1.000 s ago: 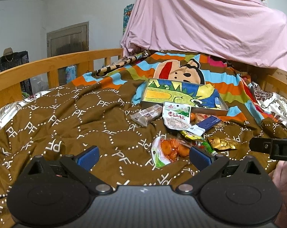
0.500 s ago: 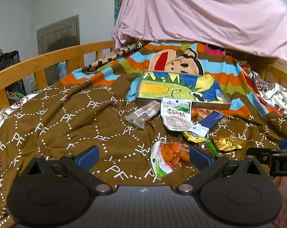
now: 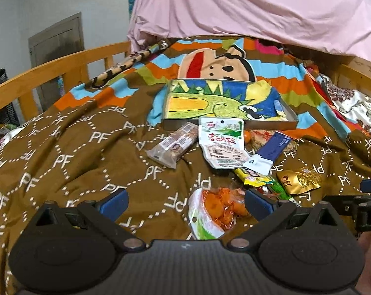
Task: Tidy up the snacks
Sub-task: 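Move the left tool toward the blue tube package while the right tool approaches the gold foil packet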
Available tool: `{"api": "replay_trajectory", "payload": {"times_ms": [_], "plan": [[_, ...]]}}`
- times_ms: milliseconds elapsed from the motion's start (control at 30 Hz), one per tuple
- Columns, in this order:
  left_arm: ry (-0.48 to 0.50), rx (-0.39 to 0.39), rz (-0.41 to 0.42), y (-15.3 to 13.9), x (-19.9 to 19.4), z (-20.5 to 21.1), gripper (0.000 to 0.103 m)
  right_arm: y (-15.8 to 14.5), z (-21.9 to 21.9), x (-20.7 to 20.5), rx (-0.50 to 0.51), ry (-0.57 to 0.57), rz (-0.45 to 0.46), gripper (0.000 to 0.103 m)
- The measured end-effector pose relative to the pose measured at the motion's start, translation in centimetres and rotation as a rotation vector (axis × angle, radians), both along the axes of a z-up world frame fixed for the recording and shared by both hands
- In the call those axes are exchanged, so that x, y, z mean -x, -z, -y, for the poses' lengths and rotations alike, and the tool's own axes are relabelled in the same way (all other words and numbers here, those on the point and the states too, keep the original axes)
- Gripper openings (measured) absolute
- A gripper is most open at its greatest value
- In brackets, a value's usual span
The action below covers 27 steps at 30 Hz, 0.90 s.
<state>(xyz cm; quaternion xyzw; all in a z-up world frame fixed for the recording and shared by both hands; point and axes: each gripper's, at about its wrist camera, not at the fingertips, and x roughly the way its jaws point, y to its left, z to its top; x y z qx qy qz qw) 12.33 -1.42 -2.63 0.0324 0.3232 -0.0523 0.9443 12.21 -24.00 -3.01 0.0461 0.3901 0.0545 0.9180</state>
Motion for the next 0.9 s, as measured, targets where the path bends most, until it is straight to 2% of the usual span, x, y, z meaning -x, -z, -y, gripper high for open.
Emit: {"api": "replay_trajectory", "payload": {"times_ms": [300, 633, 767, 900], "plan": [[0.053, -0.005, -0.016, 1.0, -2.2, 0.8, 0.103, 0.4, 0.4, -1.8, 0.005, 0.006, -0.011, 0.103], [0.203, -0.003, -0.037, 1.5, -4.0, 1.0, 0.103, -0.1, 0.1, -3.7, 0.086, -0.106, 0.103, 0.103], [0.286, -0.024, -0.053, 2.1, -4.6, 1.8, 0.103, 0.0, 0.5, -4.7, 0.074, -0.131, 0.082, 0.103], [0.360, -0.050, -0.080, 2.7, -5.6, 3.0, 0.103, 0.6, 1.3, -6.5, 0.022, -0.141, -0.003, 0.103]]}}
